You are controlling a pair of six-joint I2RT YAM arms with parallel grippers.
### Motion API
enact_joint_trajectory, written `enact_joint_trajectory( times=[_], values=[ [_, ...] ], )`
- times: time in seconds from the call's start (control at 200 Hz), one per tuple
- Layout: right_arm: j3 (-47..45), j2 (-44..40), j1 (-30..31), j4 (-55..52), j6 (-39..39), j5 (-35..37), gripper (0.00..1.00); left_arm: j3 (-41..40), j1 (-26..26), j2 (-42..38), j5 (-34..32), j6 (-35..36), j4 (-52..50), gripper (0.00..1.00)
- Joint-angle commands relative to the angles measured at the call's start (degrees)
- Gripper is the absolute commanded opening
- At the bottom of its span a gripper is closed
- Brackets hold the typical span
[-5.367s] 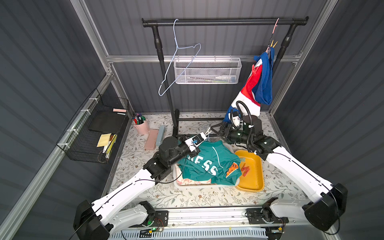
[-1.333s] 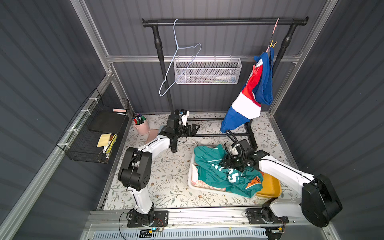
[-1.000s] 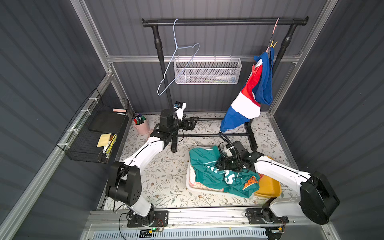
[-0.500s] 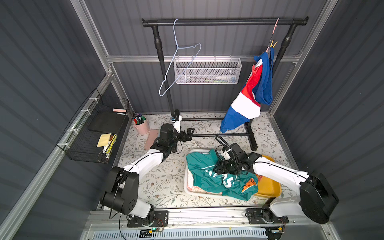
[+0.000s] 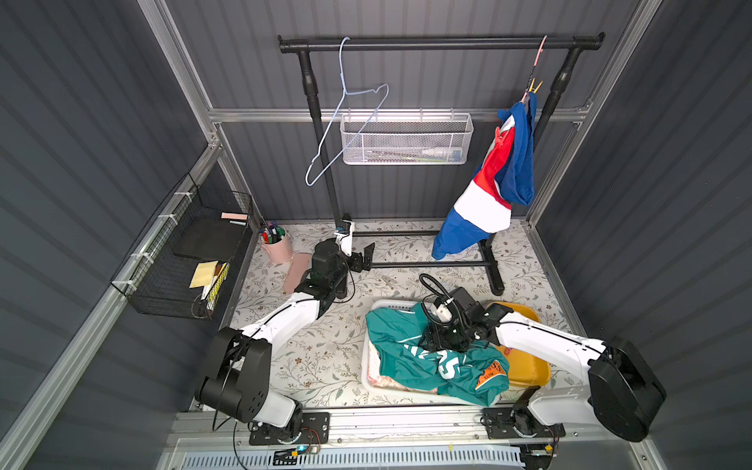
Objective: Remove the clothespins securing jackets to the hanger
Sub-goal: Move the clothespin to the center of the board.
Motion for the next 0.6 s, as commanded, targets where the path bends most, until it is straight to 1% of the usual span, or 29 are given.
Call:
enact_joint_trajectory(
  times=[0.0,0.1,0.165,0.22,0.28,0.325,0.415,0.49,0.545,0.56,0.595],
  values=[
    [-5.47,5.05,1.91,-13.80,1.82,-3.94,0.82,5.12,-0.64,4.28,0.27,4.57,-3.11,0.99],
    [-1.33,7.91,1.69,-16.19,-0.68,-1.21,0.82,12.23,-0.68,11.37,4.10,6.94,-11.51,0.99],
    [1.08,7.99,1.22,-16.55,-0.83,-0.12,0.83,14.89,-0.84,15.23,6.90,8.10,-15.28,0.96],
    [3.27,8.32,0.58,-17.45,-0.83,0.02,0.84,16.09,-1.37,16.69,7.30,8.68,-16.94,0.94],
    [4.98,8.69,-0.10,-18.79,-1.09,0.41,0.85,15.92,-2.12,16.49,6.66,8.91,-16.62,0.94],
    [5.13,8.30,-0.90,-19.12,-0.89,0.51,0.85,16.12,-2.14,16.69,7.44,8.17,-16.11,0.94],
    [4.94,7.15,-2.38,-19.13,-0.84,0.72,0.86,21.05,-2.52,20.83,10.14,8.04,-20.89,0.93],
    [5.20,7.12,-3.06,-19.82,-2.16,1.10,0.86,25.23,-4.06,25.08,9.87,9.61,-25.90,0.93],
    [5.56,7.05,-3.35,-20.56,-2.81,1.82,0.86,26.27,-5.37,27.56,8.93,10.79,-27.51,0.93],
    [5.58,6.92,-3.42,-20.54,-2.90,1.98,0.86,28.40,-5.59,28.21,8.29,10.86,-27.87,0.93],
    [5.16,6.43,-3.55,-20.57,-2.88,2.58,0.86,29.64,-6.12,29.79,6.98,10.49,-28.22,0.92]
  ],
)
